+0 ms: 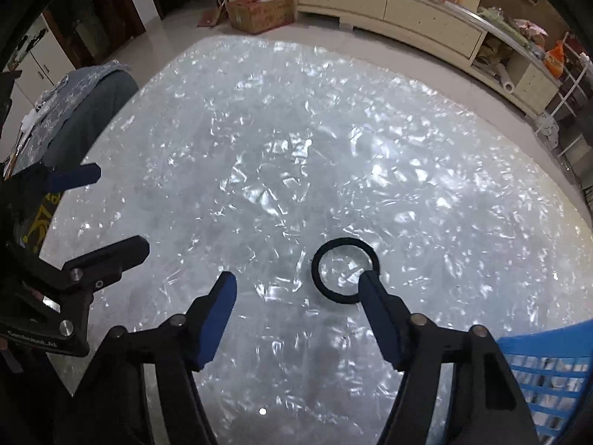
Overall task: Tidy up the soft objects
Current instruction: 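Reach the right gripper to the black rubber ring and grasp it, then carry the black ring over the basket with the right gripper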
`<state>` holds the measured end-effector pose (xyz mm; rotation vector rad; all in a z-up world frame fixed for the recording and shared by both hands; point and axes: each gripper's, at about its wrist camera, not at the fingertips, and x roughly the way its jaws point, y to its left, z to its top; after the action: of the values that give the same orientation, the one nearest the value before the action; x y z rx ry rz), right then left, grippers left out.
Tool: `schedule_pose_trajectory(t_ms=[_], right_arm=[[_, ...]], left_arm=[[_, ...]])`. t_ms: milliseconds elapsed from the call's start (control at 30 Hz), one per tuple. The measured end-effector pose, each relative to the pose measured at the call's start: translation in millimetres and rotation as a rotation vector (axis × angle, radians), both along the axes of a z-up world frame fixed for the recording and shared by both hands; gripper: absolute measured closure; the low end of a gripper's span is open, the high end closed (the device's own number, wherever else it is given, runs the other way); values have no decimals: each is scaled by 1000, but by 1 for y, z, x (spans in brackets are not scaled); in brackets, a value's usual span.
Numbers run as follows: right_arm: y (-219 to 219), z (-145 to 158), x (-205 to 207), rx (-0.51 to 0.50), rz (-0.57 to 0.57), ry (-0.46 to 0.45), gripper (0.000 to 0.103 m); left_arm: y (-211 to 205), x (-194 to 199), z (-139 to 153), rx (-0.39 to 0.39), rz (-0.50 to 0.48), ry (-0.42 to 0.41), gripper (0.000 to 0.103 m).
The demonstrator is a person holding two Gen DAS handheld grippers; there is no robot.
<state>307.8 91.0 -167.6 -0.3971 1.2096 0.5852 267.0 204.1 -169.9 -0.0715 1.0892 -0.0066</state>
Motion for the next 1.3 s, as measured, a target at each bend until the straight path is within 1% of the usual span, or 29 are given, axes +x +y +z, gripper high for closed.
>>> schedule_pose_trajectory(t_ms=[33, 100, 167, 233, 300, 400, 433, 533, 600, 700, 767, 867, 967, 1133, 1300], right_arm=[[1, -3, 2, -9, 0, 5, 47], [6, -11, 6, -36, 1, 5, 53], [6, -16, 9, -48, -4, 20, 69], [6, -25, 11, -46, -12, 66, 77], [7, -24, 10, -51, 3, 36, 84], [10, -23, 7, -52, 28, 30, 96], [11, -21, 6, -52, 31, 30, 99], [9, -21, 2, -54, 39, 36, 99], [12, -20, -6, -51, 41, 25, 99], [11, -11, -22, -15, 36, 13, 99], [6, 1, -34, 10, 34, 12, 99], [-1, 20, -52, 32, 41, -13, 99], [-13, 47, -71, 66, 40, -43, 99], [-36, 80, -101, 107, 13, -82, 99], [-63, 106, -118, 145, -10, -122, 99]], left_arm=[[1, 2, -2, -2, 1, 4, 0], [0, 6, -6, -1, 0, 11, 0], [0, 7, -8, -3, -3, 12, 0], [0, 7, -10, -11, -5, 12, 0], [0, 7, -11, -14, -8, 10, 0], [-1, 6, -14, -14, -12, 11, 0], [-2, 5, -14, -13, -11, 10, 0], [-5, 2, -11, -12, -21, 6, 0], [-8, -1, -7, -12, -26, -1, 0], [-11, -9, 2, -13, -26, -13, 0], [-16, -15, 8, -20, -25, -21, 0], [-22, -28, 23, -29, -20, -39, 0], [-32, -43, 41, -35, -24, -64, 0], [-55, -69, 70, -35, -37, -110, 0], [-85, -90, 95, -14, -67, -142, 0]])
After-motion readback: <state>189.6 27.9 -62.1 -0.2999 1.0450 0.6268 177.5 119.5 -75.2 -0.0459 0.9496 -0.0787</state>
